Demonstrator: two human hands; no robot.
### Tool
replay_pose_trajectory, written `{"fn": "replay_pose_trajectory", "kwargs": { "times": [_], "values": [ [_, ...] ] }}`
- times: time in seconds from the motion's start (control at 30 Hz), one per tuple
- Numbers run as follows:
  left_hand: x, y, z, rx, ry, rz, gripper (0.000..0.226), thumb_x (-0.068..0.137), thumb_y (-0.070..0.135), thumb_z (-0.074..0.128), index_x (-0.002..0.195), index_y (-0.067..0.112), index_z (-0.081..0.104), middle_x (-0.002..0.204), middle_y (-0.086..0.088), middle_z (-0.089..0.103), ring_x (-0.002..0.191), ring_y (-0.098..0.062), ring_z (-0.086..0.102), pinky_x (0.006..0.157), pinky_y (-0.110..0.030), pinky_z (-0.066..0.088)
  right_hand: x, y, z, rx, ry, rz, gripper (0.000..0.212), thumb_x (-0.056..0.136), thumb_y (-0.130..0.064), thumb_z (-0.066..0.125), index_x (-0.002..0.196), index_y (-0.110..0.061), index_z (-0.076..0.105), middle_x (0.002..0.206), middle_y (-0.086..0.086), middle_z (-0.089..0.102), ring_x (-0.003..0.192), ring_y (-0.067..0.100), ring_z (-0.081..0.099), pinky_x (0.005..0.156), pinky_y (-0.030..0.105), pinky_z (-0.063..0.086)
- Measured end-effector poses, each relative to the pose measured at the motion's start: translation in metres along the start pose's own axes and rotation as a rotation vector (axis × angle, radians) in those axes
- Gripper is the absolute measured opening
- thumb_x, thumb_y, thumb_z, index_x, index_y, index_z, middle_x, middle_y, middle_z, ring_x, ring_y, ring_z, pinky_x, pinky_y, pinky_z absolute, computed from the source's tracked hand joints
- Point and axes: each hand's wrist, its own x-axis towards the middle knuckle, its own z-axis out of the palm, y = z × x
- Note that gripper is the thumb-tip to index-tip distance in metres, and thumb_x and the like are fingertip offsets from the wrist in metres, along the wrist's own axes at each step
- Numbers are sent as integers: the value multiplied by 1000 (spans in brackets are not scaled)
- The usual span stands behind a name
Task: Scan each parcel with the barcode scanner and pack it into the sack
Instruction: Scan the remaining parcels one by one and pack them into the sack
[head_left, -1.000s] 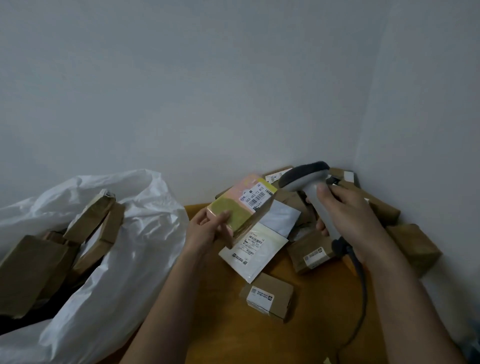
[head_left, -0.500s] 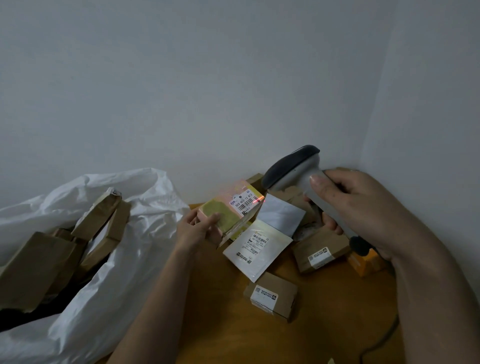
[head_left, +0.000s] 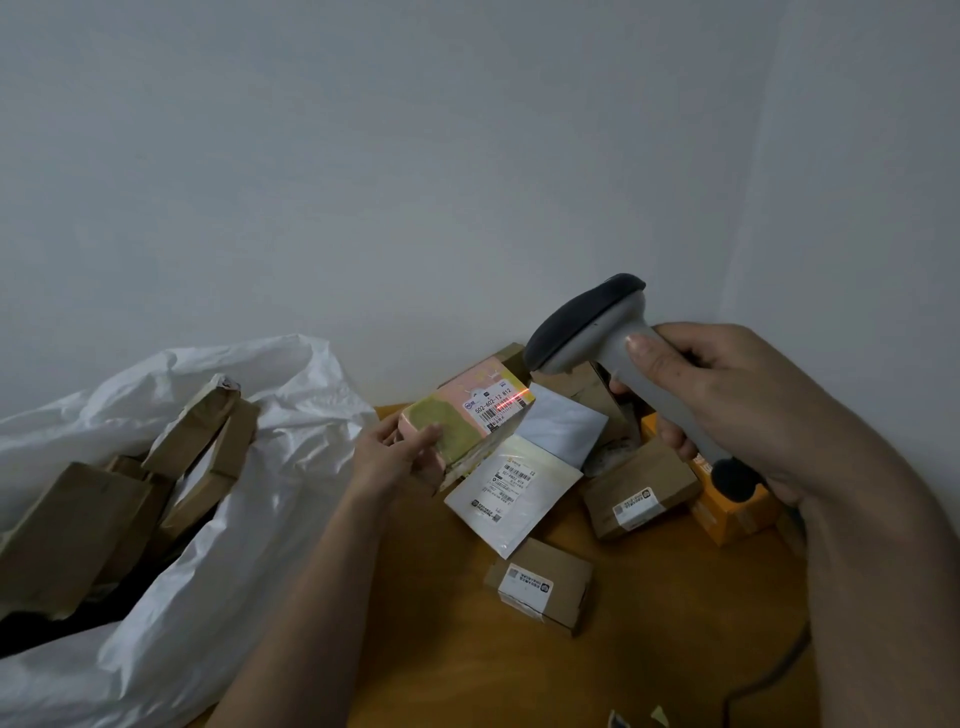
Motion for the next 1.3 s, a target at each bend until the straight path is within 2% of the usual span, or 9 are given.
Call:
{"fn": "replay_pose_trajectory", "kwargs": {
  "times": [0.17,0.33,0.43,0.53,0.63,0.73,0.9,1.0,1.3],
  "values": [
    [-13,5,5,-27,-11,-2,32,78,5,77,109,6,68,103,-12,73,77,-19,73,58,-26,56,1,5,0,28,-17,10,35,98,-46,46,90,-20,67,64,11,65,55,22,58,59,39,49],
    [-29,13,7,-50,-3,14,28,81,5,74,109,6,68,104,-13,71,71,-15,71,56,-22,54,7,11,8,92,25,28,36,98,-49,46,96,-21,67,59,3,65,57,19,60,59,38,49],
    [-44,22,5,-105,77,54,29,81,2,73,110,4,67,107,-14,70,76,-18,72,59,-25,57,18,16,21,167,86,91,37,98,-51,46,95,-21,67,52,0,63,50,10,59,56,32,47],
    [-64,32,-8,-78,199,186,30,80,3,75,109,9,67,109,-12,71,93,-24,71,73,-33,59,27,26,42,350,75,192,32,91,-46,63,94,-15,71,53,1,62,51,11,58,55,29,47],
    [-92,43,-30,-21,367,330,40,78,4,79,115,12,66,104,-4,71,89,-12,71,64,-20,56,32,35,71,525,31,298,27,81,-34,77,94,-11,71,67,7,65,56,14,58,57,33,50],
    [-119,53,-62,133,549,460,44,77,9,81,117,17,65,111,-3,66,93,-8,69,66,-22,58,37,36,106,703,-66,371,14,81,-20,77,87,-9,73,74,9,70,49,9,54,53,29,49],
    [-147,64,-117,528,776,645,52,68,6,85,113,15,61,127,-4,44,117,-16,49,95,-24,52,34,30,162,815,-152,417,10,80,-5,76,85,-5,68,81,15,68,50,10,55,46,23,48],
    [-141,71,-145,766,828,683,55,62,11,90,111,13,64,132,-10,44,125,-31,41,102,-42,46,29,26,185,783,-162,421,17,78,-7,78,90,-4,67,82,17,69,51,11,57,49,26,50],
    [-83,71,-238,1358,699,606,45,64,7,82,104,13,64,144,-11,42,127,-46,27,94,-57,43,44,6,252,804,18,358,15,85,-8,72,98,-9,66,89,9,76,53,8,57,53,27,50]
  ]
}}
